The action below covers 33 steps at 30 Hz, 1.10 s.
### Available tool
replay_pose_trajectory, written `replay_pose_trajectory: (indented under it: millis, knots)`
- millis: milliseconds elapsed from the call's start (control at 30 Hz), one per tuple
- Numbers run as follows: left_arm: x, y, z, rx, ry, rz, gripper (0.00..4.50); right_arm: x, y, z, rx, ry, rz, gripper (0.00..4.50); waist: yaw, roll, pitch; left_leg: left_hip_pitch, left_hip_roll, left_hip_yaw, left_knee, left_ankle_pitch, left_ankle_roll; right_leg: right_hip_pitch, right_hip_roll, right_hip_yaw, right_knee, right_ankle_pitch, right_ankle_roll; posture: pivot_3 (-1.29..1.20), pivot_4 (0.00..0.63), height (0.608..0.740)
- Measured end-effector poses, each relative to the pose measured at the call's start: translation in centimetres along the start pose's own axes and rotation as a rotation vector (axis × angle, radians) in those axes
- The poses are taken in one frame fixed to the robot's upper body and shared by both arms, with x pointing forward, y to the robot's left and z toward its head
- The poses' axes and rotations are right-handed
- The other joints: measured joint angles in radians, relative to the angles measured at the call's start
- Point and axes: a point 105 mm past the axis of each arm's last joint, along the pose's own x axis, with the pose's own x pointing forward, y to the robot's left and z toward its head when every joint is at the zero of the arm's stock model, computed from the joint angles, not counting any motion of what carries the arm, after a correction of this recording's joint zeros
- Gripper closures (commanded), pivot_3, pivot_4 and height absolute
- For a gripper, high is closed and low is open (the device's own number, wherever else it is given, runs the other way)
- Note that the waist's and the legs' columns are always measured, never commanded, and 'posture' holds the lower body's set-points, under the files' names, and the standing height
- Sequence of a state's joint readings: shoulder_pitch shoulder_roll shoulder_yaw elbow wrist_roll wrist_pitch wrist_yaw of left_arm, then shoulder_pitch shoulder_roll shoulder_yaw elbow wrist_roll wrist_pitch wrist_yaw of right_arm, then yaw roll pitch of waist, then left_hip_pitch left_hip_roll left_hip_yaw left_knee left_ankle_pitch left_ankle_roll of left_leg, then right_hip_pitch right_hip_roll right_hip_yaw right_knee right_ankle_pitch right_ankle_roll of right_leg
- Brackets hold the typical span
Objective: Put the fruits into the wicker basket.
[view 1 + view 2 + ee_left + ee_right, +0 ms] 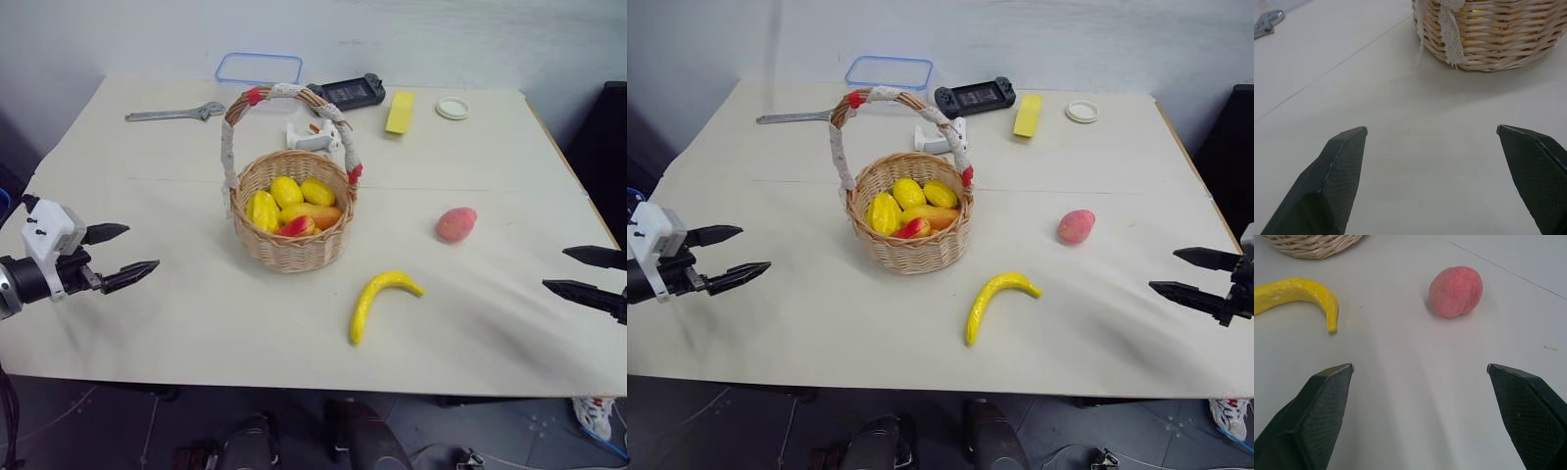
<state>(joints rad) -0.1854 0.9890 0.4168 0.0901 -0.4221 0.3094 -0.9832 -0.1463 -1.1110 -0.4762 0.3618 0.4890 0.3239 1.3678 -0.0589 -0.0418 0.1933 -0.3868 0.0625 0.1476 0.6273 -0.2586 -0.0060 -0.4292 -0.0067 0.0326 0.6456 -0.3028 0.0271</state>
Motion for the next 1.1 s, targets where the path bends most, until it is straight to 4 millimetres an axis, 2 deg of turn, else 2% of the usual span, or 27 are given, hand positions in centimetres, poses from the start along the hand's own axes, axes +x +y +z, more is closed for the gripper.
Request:
replay_pose_trajectory:
  millis: [367,800,867,967,1100]
  knots:
    - [0.6,0.3,-0.2,0.066,0.017,0.020,0.04,-0.1,-0.1,-0.4,-0.007,0.018,-0.020,0.00,-0.001,0.000,0.000,0.000,0.000,0.001,0.000,0.000,0.000,0.000,0.000,0.000,0.001,0.000,0.001,0.00,0.150,0.740]
    - [1.2,0.5,0.2,0.038,-0.012,0.023,0.04,-0.1,-0.6,-0.7,-0.016,0.042,-0.071,0.00,0.000,0.000,0.000,0.000,0.000,0.001,0.002,0.000,0.000,0.000,0.000,0.001,0.003,0.000,0.001,0.00,0.150,0.740]
    - [1.9,0.2,1.4,0.008,-0.062,0.001,0.04,0.2,-0.3,-0.1,-0.041,0.038,-0.060,0.00,0.001,0.000,0.000,0.000,0.000,0.001,0.004,0.001,0.000,0.000,0.000,0.001,0.005,0.001,0.001,0.00,0.150,0.740]
    - [2.8,-1.5,4.9,0.018,-0.153,-0.107,0.04,1.5,1.0,2.5,-0.121,0.001,0.001,0.00,-0.001,0.000,0.000,0.001,0.000,0.001,0.005,0.001,-0.001,0.000,0.000,0.001,0.008,0.001,0.002,0.00,0.150,0.740]
    - [3.6,-6.6,8.0,0.041,-0.210,-0.381,0.04,5.2,4.6,5.2,-0.214,-0.036,0.174,0.00,-0.013,0.000,0.000,0.002,0.000,0.000,0.004,0.004,-0.004,0.000,0.001,0.001,0.010,0.001,0.002,0.00,0.150,0.740]
